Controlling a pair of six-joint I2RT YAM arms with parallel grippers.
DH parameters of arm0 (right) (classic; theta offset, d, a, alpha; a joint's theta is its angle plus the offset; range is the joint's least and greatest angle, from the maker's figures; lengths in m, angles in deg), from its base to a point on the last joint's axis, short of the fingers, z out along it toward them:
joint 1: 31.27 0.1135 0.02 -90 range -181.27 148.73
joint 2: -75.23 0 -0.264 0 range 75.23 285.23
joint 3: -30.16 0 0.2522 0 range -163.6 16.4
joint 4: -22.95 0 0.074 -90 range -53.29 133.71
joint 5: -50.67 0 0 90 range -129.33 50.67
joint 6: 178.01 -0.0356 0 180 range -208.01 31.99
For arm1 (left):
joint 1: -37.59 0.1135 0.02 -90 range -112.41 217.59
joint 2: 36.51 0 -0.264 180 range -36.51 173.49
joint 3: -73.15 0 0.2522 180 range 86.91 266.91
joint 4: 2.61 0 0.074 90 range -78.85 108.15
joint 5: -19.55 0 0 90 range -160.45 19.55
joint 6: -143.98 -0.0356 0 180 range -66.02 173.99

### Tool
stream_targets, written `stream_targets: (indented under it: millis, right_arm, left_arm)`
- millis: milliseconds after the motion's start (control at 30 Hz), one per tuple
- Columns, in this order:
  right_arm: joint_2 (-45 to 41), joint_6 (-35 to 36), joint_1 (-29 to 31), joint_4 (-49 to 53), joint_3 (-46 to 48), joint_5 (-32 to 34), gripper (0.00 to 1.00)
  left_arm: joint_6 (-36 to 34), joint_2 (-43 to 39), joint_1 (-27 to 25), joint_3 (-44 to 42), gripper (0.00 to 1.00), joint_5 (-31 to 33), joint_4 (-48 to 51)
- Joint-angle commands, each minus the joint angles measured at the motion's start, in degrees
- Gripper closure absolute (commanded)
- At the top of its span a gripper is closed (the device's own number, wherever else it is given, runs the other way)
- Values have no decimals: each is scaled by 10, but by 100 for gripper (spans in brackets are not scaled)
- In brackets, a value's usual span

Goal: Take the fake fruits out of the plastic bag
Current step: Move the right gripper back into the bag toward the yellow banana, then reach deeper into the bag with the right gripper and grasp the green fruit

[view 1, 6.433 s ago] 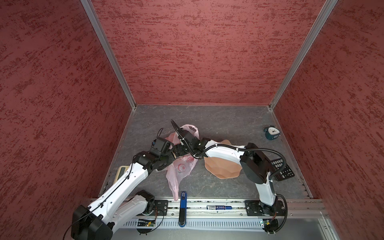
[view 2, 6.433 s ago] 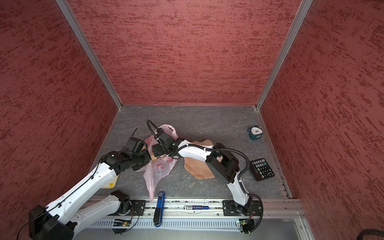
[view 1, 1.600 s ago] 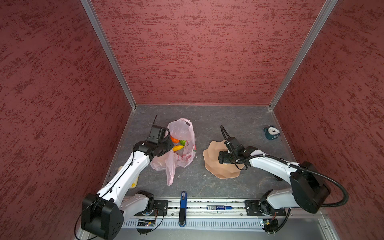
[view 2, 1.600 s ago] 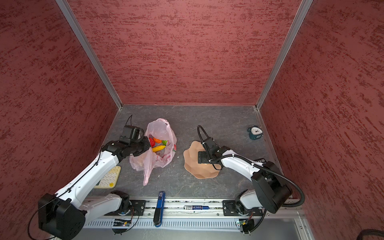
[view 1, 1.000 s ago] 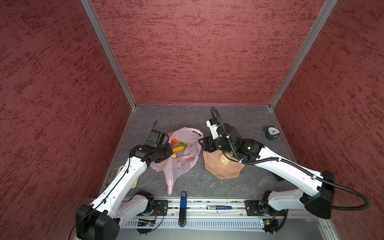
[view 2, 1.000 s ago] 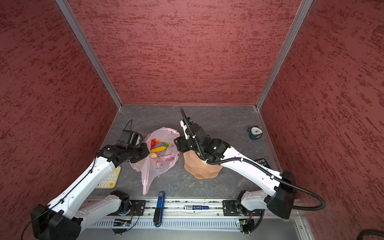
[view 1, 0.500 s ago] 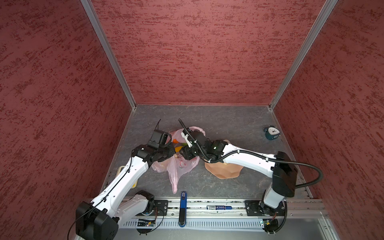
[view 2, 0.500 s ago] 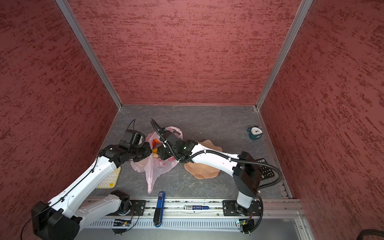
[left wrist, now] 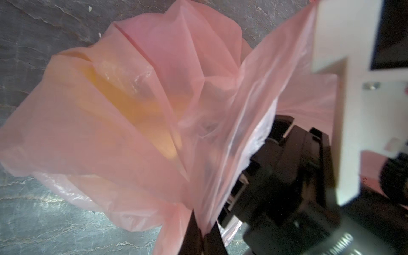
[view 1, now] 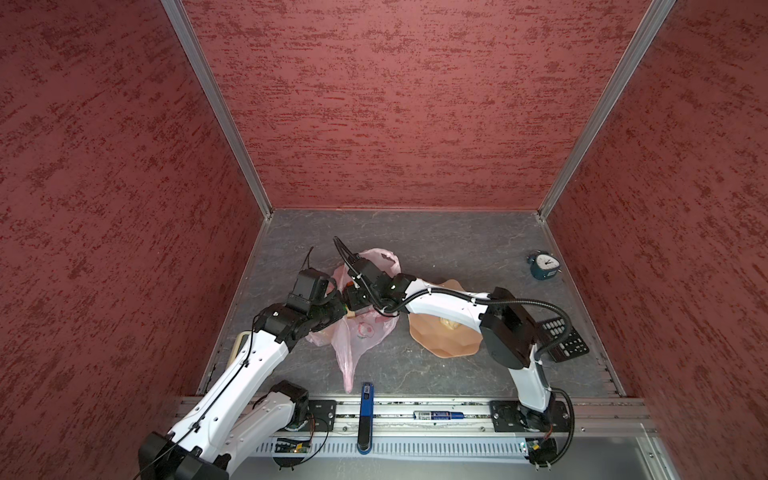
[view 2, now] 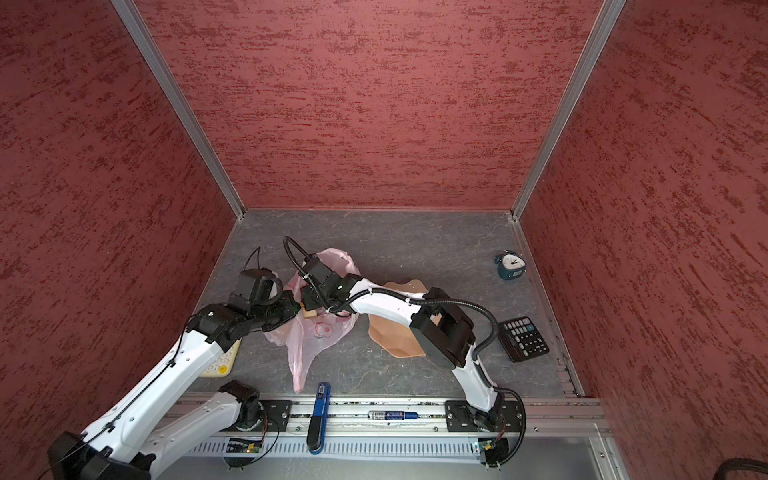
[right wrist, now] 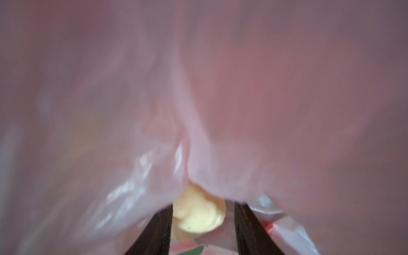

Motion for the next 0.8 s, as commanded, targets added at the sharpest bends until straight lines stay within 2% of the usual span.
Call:
stream_targets:
  millis: [0,367,767]
  right_arm:
    - [23,8,-6,0,-46,41,52]
    - [52,32,-27,13,-87,128,43]
    - [62,39,-49,32,-87,160,26]
  left_arm:
    - [-3,-3,0,-13,100,-19,-25]
    - [-11,-8,5,-22,100,-30,-33]
    - [-7,-21,8,-27,100,-6,-44]
